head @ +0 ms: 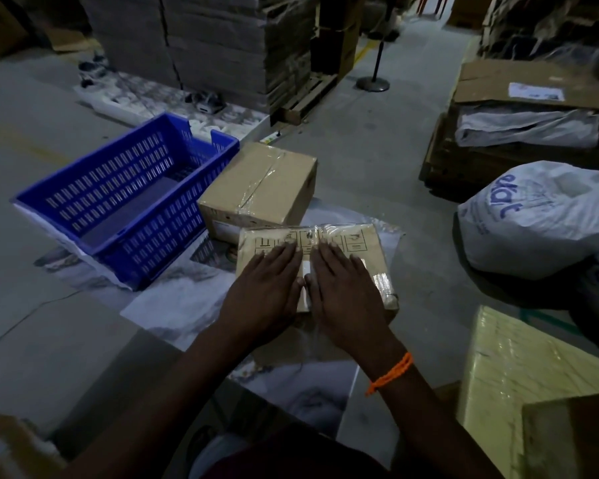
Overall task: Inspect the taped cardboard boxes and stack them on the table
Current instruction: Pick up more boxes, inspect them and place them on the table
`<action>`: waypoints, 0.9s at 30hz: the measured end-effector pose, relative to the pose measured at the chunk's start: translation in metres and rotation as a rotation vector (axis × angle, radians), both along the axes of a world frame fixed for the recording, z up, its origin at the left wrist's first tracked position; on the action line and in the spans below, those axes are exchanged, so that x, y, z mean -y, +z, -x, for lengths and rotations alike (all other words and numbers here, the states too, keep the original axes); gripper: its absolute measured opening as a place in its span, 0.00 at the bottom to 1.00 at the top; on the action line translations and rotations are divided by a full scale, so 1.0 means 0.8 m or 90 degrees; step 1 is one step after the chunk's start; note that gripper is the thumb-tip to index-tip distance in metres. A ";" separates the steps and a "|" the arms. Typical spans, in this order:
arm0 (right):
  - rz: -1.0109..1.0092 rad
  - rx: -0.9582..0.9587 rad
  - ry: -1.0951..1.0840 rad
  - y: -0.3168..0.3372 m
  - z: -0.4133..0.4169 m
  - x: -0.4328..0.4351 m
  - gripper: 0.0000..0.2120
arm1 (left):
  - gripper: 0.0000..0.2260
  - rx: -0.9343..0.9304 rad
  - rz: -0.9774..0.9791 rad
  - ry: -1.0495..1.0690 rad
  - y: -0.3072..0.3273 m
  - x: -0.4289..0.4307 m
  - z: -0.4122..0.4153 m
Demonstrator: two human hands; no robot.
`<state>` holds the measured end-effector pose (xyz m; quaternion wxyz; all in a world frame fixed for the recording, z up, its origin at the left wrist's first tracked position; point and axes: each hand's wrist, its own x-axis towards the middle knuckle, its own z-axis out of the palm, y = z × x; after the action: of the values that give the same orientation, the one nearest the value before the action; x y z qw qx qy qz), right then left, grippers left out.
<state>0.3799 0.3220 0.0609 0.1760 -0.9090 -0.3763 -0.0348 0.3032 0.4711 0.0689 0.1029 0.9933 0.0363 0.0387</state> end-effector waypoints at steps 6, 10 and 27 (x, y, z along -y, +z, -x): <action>0.030 0.018 -0.003 -0.003 -0.002 -0.001 0.30 | 0.32 -0.036 -0.015 -0.001 0.002 -0.001 -0.002; 0.006 -0.015 0.009 0.004 -0.007 0.001 0.32 | 0.27 -0.005 -0.016 -0.011 0.003 -0.001 0.001; -0.066 0.006 -0.064 -0.025 -0.001 0.089 0.30 | 0.33 -0.006 0.020 0.015 -0.014 -0.016 0.070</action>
<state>0.3803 0.2511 0.0413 0.2190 -0.9163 -0.3283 -0.0673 0.2473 0.4838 0.0578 0.1178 0.9912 0.0492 0.0347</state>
